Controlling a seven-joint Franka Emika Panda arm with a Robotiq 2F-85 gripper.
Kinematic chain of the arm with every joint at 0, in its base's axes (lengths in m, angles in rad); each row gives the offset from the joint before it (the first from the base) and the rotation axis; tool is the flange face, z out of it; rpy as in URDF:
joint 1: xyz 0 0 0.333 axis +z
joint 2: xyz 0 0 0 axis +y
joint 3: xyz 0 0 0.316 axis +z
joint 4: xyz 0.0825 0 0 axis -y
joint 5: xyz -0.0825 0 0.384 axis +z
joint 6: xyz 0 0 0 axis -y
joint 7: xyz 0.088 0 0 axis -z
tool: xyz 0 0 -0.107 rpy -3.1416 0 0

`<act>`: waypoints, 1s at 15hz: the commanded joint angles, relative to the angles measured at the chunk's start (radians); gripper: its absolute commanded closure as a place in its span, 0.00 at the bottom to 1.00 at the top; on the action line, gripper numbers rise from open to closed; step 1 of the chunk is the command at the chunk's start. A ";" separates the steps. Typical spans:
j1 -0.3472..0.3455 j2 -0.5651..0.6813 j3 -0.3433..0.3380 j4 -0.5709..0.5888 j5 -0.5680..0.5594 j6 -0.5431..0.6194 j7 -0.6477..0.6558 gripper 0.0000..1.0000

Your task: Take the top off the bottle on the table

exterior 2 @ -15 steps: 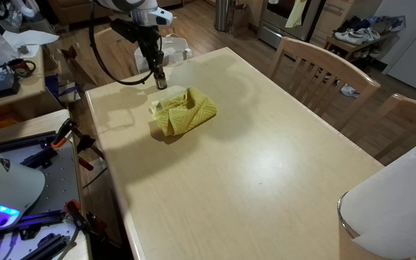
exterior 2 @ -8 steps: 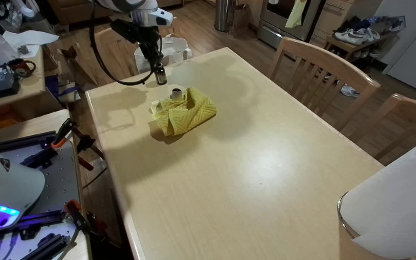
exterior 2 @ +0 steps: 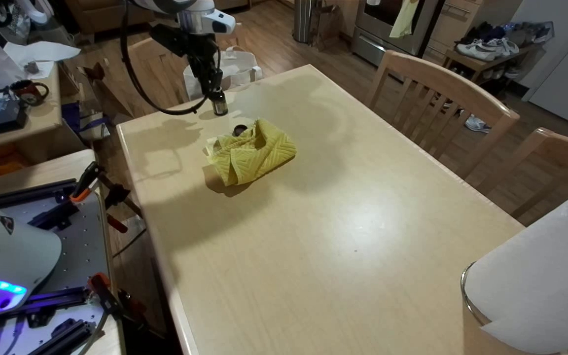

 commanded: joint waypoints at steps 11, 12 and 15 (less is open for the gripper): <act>-0.027 -0.194 0.039 -0.013 0.015 -0.251 -0.045 0.01; -0.028 -0.194 0.040 -0.015 0.015 -0.251 -0.048 0.01; -0.029 -0.194 0.040 -0.017 0.016 -0.251 -0.052 0.01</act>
